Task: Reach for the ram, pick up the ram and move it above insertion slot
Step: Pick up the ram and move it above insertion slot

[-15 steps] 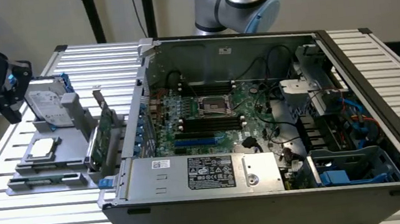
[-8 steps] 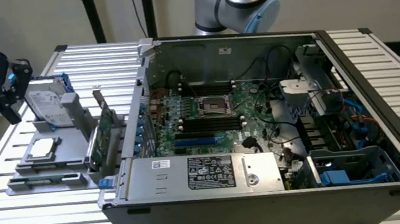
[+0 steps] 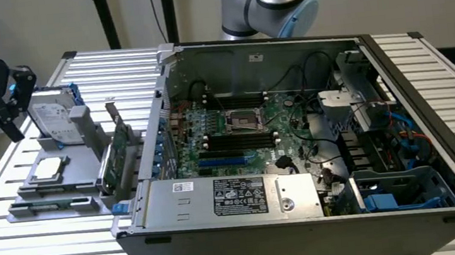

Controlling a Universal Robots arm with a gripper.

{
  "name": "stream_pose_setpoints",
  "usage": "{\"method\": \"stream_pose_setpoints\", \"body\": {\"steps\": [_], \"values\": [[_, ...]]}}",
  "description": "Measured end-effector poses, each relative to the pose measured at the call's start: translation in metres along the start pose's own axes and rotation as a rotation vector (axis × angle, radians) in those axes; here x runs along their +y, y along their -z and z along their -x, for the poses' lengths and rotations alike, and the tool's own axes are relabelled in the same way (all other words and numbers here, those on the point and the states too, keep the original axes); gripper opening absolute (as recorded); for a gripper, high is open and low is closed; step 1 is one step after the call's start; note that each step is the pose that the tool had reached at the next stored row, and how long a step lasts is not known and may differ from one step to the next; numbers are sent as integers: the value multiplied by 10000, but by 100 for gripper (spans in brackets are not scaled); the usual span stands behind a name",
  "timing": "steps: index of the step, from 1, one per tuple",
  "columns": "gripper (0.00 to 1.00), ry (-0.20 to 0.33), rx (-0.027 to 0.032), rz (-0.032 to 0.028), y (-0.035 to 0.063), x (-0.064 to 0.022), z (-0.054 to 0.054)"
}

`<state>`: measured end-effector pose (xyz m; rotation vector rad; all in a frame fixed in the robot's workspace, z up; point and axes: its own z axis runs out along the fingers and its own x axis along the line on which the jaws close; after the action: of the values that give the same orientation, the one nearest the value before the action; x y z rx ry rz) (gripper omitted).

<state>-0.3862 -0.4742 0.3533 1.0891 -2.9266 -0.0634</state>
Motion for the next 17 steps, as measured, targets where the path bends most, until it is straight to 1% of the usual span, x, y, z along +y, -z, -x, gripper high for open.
{"method": "stream_pose_setpoints", "body": {"steps": [17], "values": [[11, 3099, 137, -10, -16, -1, 0]]}}
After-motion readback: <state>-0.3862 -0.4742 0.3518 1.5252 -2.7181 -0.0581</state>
